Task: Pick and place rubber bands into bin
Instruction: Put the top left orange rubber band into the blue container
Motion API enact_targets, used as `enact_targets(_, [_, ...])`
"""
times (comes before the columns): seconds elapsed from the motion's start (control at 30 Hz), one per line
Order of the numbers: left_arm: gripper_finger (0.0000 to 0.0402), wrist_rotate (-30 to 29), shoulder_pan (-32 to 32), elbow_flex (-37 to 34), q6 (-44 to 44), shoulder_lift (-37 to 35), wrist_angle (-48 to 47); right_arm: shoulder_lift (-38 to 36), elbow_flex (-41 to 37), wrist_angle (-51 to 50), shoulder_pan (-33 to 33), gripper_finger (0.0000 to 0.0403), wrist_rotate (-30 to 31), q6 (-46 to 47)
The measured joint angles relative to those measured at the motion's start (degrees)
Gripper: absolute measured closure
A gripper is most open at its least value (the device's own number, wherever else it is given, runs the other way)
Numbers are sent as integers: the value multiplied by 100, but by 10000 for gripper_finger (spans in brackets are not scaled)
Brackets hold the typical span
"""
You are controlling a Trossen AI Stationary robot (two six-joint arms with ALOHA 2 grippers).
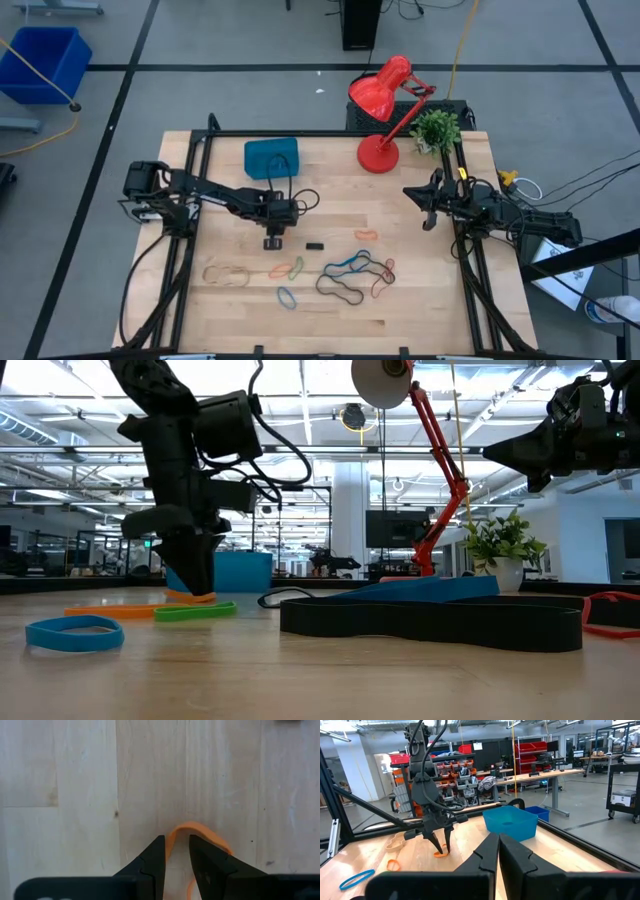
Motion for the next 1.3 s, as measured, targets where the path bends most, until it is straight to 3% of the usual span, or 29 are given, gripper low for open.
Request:
enact_targets(0.3, [309,-243,6,-4,31,6,195,0,-1,0,1,394,0,-1])
enact_targets(0.5, [309,424,-6,-4,46,8,216,0,0,0,1,394,0,0])
enact_targets(1.03, [310,364,-52,24,146,346,253,0,-1,-2,1,394,0,-1])
enact_targets(1.3, [392,429,-53,13,193,329,289,0,0,-4,1,394,0,-2])
